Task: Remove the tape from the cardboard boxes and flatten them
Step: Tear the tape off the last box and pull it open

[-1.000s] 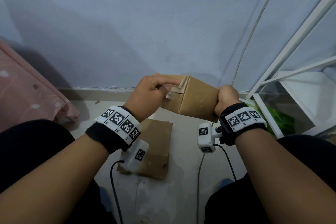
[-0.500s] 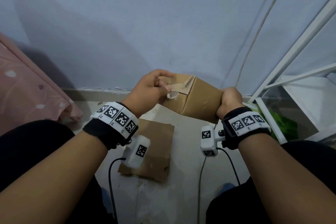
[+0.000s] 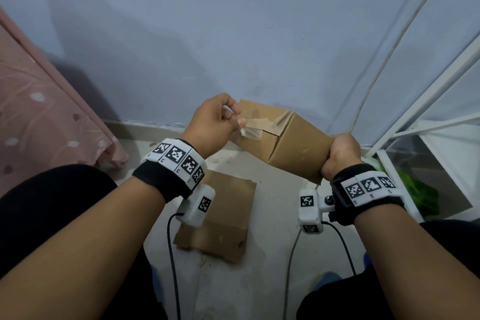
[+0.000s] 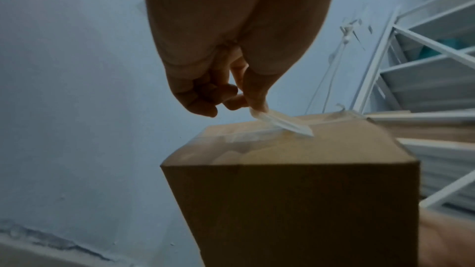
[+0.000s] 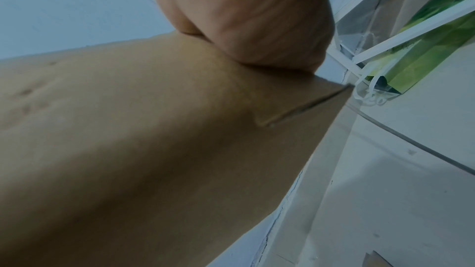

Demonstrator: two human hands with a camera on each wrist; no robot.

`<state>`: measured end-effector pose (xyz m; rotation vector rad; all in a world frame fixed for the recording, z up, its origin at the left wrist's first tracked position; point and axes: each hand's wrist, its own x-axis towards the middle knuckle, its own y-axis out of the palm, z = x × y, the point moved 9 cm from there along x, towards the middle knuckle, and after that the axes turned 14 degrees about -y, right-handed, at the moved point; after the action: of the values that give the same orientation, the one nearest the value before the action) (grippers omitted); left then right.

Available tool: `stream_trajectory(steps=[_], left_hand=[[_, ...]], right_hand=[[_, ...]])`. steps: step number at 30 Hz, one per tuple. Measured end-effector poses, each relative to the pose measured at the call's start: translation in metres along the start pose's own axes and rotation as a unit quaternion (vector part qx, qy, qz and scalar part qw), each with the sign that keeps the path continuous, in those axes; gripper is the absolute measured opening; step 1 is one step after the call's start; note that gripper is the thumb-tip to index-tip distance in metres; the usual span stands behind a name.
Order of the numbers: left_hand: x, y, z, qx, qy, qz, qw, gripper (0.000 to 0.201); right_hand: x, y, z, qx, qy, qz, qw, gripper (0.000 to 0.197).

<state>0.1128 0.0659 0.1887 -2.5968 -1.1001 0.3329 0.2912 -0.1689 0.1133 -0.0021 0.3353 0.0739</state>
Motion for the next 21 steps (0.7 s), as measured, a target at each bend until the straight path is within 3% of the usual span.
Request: stream_trajectory(steps=[5, 7, 10, 13, 17, 19, 21], left_hand=[[0.001, -0.016, 0.0, 0.079, 0.018, -0.093, 0.992, 0.013], [-0.003, -0.014, -0.001, 0.091, 0.029, -0.1, 0.99, 0.014], [-0.012, 0.008, 0.003, 0.039, 0.028, -0.03, 0.998, 0.033], [-0.013, 0.012, 0.011, -0.08, -0.068, 0.004, 0.994, 0.028], [-0.021, 0.01, 0.007, -0.2, -0.167, 0.026, 0.965, 0.022], [-0.032, 0.015, 0.004, -0.214, -0.161, 0.058, 0.962, 0.023], [-0.037, 0.022, 0.006, -0.167, -0.133, 0.095, 0.972, 0.045]], right_hand=[[-0.003, 0.001, -0.002, -0.012, 0.002, 0.005, 1.0, 0.022], [-0.003, 0.001, -0.003, -0.008, 0.004, 0.006, 1.0, 0.021], [-0.002, 0.001, -0.006, -0.024, -0.013, 0.016, 1.0, 0.018], [-0.001, -0.001, -0.012, -0.033, -0.012, 0.015, 0.999, 0.022], [-0.009, 0.0, -0.006, -0.007, 0.0, 0.005, 1.0, 0.021], [-0.011, 0.002, -0.003, 0.001, -0.001, 0.005, 1.0, 0.021], [-0.011, 0.003, -0.002, 0.014, -0.002, 0.004, 1.0, 0.024]])
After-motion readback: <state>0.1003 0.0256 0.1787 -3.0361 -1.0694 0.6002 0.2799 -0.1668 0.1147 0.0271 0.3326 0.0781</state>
